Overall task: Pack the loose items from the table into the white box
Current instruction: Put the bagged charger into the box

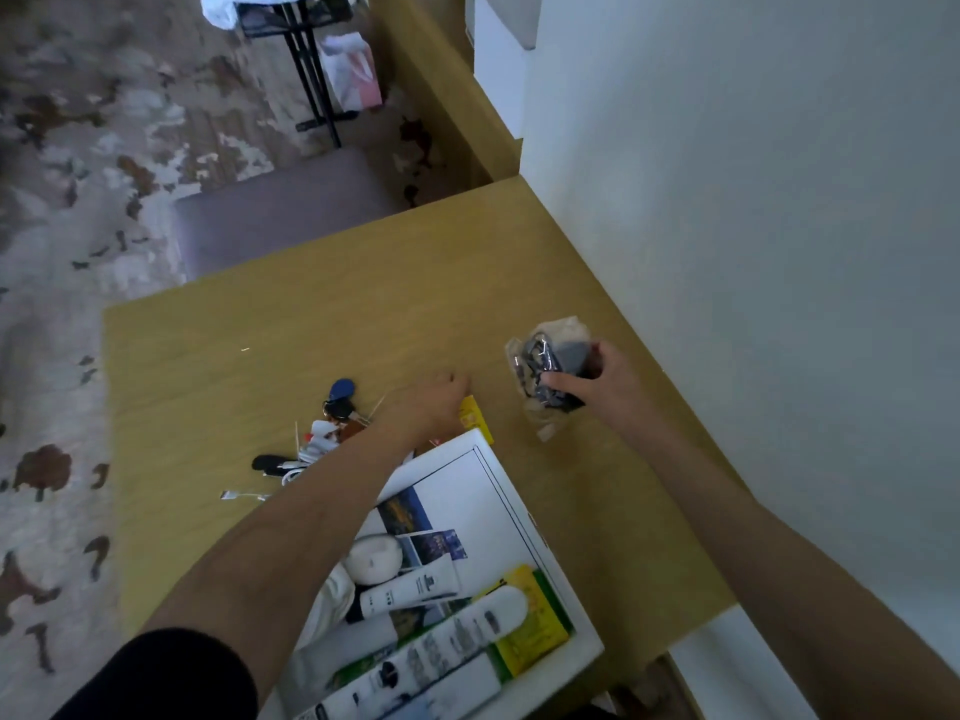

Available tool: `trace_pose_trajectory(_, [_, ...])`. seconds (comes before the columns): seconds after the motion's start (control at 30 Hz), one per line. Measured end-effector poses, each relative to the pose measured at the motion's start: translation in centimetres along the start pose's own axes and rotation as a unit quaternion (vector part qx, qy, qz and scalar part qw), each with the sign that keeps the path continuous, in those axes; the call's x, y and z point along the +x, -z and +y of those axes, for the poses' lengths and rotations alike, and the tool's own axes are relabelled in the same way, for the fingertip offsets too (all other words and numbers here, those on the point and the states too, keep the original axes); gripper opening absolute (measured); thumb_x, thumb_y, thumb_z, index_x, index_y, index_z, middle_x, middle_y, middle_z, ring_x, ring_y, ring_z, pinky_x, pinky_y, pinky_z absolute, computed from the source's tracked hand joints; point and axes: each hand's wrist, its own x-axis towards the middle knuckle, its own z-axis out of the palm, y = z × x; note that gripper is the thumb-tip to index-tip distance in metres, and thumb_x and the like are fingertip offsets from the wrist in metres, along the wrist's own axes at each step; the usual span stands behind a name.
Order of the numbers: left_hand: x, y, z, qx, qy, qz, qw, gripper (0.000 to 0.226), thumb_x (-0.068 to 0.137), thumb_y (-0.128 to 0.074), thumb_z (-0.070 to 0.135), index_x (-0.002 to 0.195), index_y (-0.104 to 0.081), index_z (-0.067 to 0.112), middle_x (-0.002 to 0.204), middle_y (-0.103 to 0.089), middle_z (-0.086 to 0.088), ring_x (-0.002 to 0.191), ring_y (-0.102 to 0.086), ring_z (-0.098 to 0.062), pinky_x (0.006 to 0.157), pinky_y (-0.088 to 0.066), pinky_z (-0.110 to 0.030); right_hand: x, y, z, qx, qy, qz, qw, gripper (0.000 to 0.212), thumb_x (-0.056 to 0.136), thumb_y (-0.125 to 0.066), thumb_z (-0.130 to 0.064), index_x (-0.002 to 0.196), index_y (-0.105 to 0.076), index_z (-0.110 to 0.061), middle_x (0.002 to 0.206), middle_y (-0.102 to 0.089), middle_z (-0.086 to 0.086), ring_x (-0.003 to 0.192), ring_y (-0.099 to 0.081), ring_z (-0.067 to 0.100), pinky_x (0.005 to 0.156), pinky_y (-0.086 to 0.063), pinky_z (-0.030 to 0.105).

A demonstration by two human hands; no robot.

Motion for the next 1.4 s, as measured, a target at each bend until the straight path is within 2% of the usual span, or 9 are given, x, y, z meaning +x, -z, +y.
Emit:
trace_pose_trajectory(0.27, [-0.2, -0.1, -0.8, -0.116, 0.081, -0.01, 0.99, 0.019, 0.08, -0.064, 0.019, 0.091, -0.054, 0.006, 0.091, -0.061, -0.013, 0.086, -0.059, -0.027, 0.065, -0.046, -0.035, -3.8, 0.8, -1.3, 0.014, 0.019, 0.022, 0.999, 0.073, 0.06, -0.088, -0.037, 0.119, -0.051, -0.02, 0.114, -0.064, -0.003, 0.099, -0.065, 0.007, 0.077, -0.058, 0.025])
trace_pose_trajectory(0.4, [-2.2, 2.3, -0.6, -0.243, 0.111, 0.09, 0.959, 0.032, 0.09, -0.059, 0.024, 0.117, -0.055, 0.005, 0.101, -0.057, -0.009, 0.1, -0.055, -0.032, 0.074, -0.04, -0.034, -6.6, 0.6, -4.7, 0.044, 0.084, -0.004, 0.996, 0.064, 0.063, -0.088, -0.033, 0.114, -0.051, -0.023, 0.106, -0.068, -0.008, 0.094, -0.068, 0.003, 0.07, -0.057, 0.02])
trace_pose_trajectory(0.53, [-7.6, 4.3, -1.0, -0.373, 0.092, 0.228, 0.895, 0.021, 0.09, -0.061, 0.029, 0.081, -0.056, 0.011, 0.066, -0.052, -0.001, 0.069, -0.052, -0.022, 0.058, -0.036, -0.031, -10.5, -0.5, -7.5, -0.065, 0.142, -0.092, 0.984, 0.06, 0.058, -0.084, -0.05, 0.107, -0.05, -0.043, 0.104, -0.067, -0.013, 0.096, -0.065, 0.001, 0.074, -0.057, 0.019])
trace_pose_trajectory(0.67, [-14.6, 3.0, -1.5, -0.475, 0.106, 0.319, 0.814, 0.013, 0.085, -0.067, 0.026, 0.087, -0.06, 0.016, 0.072, -0.059, -0.002, 0.066, -0.056, -0.019, 0.057, -0.048, -0.036, -13.2, -3.8, -8.0, -0.309, 0.186, -0.127, 0.924, 0.058, 0.061, -0.076, -0.056, 0.108, -0.044, -0.04, 0.096, -0.05, -0.021, 0.084, -0.056, -0.001, 0.061, -0.041, 0.007])
trace_pose_trajectory(0.83, [-20.2, 1.1, -1.4, -0.532, 0.113, 0.401, 0.737, 0.018, 0.078, -0.067, 0.013, 0.086, -0.058, 0.027, 0.083, -0.062, 0.006, 0.073, -0.058, -0.011, 0.056, -0.048, -0.02, -15.2, -8.5, -5.7, -0.424, 0.208, -0.133, 0.871, 0.076, 0.067, -0.066, -0.057, 0.13, -0.036, -0.028, 0.114, -0.051, -0.004, 0.095, -0.056, 0.019, 0.071, -0.051, 0.031])
trace_pose_trajectory(0.97, [-22.9, -1.0, -1.2, -0.555, 0.096, 0.415, 0.715, 0.031, 0.082, -0.063, 0.005, 0.093, -0.059, 0.034, 0.094, -0.066, 0.006, 0.083, -0.062, -0.006, 0.062, -0.052, -0.02, -15.6, -11.1, -3.1, -0.533, 0.284, -0.08, 0.793, 0.081, 0.075, -0.059, -0.058, 0.14, -0.026, -0.02, 0.108, -0.062, 0.004, 0.082, -0.064, 0.026, 0.055, -0.041, 0.03])
trace_pose_trajectory(1.13, [-25.3, -2.8, -0.9, -0.555, 0.082, 0.387, 0.731, 0.029, 0.084, -0.061, 0.003, 0.087, -0.063, 0.032, 0.088, -0.064, 0.014, 0.075, -0.06, 0.001, 0.061, -0.049, -0.015, -15.6, -12.5, -1.2, -0.599, 0.275, -0.078, 0.748, 0.068, 0.088, -0.054, -0.049, 0.136, -0.033, -0.008, 0.103, -0.064, 0.012, 0.088, -0.064, 0.03, 0.061, -0.041, 0.033])
trace_pose_trajectory(1.27, [-26.5, -3.8, -1.1, -0.534, 0.086, 0.35, 0.765, 0.018, 0.083, -0.062, 0.004, 0.091, -0.063, 0.02, 0.086, -0.062, 0.008, 0.07, -0.057, 0.001, 0.056, -0.043, -0.009, -16.3, -13.7, -0.8, -0.706, 0.274, -0.034, 0.652, 0.051, 0.091, -0.055, -0.044, 0.126, -0.042, -0.009, 0.119, -0.053, 0.015, 0.102, -0.058, 0.029, 0.075, -0.049, 0.036])
trace_pose_trajectory(1.4, [-26.6, -4.1, -1.6, -0.53, 0.102, 0.33, 0.774, 0.016, 0.085, -0.062, 0.008, 0.097, -0.061, 0.019, 0.091, -0.062, 0.003, 0.068, -0.058, -0.002, 0.052, -0.044, -0.009, -16.1, -14.1, -0.2, -0.674, 0.31, -0.093, 0.664, 0.041, 0.091, -0.056, -0.031, 0.126, -0.046, -0.013, 0.125, -0.046, 0.013, 0.113, -0.049, 0.031, 0.078, -0.049, 0.038])
